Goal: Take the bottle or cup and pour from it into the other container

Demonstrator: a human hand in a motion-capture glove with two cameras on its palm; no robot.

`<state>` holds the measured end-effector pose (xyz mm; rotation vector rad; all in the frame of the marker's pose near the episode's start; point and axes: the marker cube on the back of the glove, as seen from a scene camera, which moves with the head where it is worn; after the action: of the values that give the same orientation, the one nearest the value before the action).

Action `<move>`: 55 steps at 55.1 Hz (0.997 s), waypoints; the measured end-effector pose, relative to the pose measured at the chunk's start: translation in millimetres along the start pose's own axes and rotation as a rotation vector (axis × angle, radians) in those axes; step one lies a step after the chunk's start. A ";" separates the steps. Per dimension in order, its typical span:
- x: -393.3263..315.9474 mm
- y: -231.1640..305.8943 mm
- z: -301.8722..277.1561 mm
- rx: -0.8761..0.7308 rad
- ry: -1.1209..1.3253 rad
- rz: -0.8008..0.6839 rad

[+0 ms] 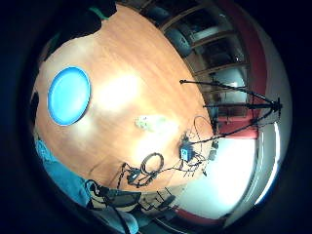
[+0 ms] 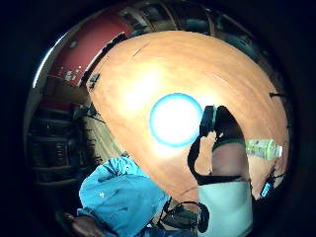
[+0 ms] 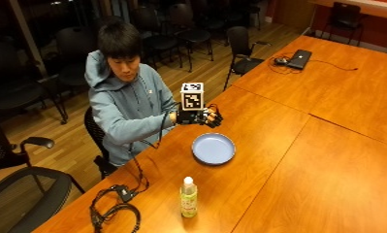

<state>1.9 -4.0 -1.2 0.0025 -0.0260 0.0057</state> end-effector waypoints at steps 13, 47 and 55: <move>33.1 -20.6 -3.0 -0.008 0.020 0.026; 150.6 33.4 -11.0 -0.031 0.019 0.203; 185.9 62.0 -12.2 0.012 -0.029 0.265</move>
<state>187.7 59.0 -8.4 0.0109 -0.0556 0.2711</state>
